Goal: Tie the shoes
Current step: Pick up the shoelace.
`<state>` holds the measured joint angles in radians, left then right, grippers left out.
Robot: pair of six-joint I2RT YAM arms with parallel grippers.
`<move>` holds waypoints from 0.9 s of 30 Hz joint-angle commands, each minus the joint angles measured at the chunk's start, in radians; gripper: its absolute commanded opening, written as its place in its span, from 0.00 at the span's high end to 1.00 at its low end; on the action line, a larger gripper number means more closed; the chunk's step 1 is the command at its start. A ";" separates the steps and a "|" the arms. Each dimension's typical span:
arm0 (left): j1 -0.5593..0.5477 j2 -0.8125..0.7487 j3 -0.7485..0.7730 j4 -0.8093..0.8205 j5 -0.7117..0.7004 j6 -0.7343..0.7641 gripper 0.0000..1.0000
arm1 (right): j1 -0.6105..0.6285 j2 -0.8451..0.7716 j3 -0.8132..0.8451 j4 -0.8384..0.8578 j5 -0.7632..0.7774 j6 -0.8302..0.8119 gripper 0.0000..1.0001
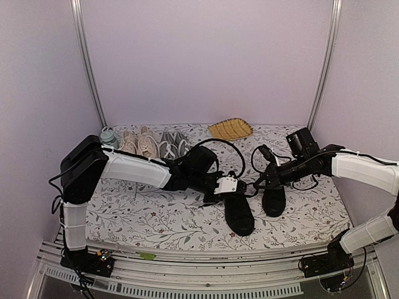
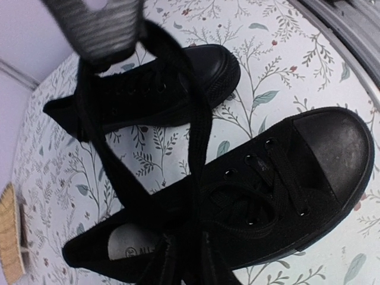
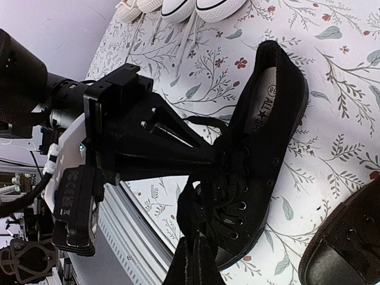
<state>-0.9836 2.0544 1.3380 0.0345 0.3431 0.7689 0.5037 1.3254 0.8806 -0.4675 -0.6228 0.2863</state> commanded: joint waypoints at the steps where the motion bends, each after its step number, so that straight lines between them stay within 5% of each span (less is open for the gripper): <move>1: -0.002 -0.009 0.005 -0.012 -0.016 0.020 0.98 | -0.002 0.010 0.026 -0.014 -0.037 -0.025 0.99; 14: 0.004 -0.158 -0.208 0.377 -0.019 -0.243 1.00 | -0.002 0.132 0.090 0.001 0.030 -0.049 0.99; 22: 0.005 -0.153 -0.212 0.389 -0.026 -0.274 1.00 | 0.000 0.297 0.156 0.057 0.000 -0.100 0.99; 27: 0.025 -0.150 -0.179 0.237 0.010 -0.204 1.00 | -0.001 0.269 0.129 0.048 0.029 -0.104 0.99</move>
<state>-0.9771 1.9224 1.1316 0.3588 0.3073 0.5247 0.5037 1.6188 1.0088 -0.4377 -0.6098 0.2043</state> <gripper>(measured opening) 0.005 0.008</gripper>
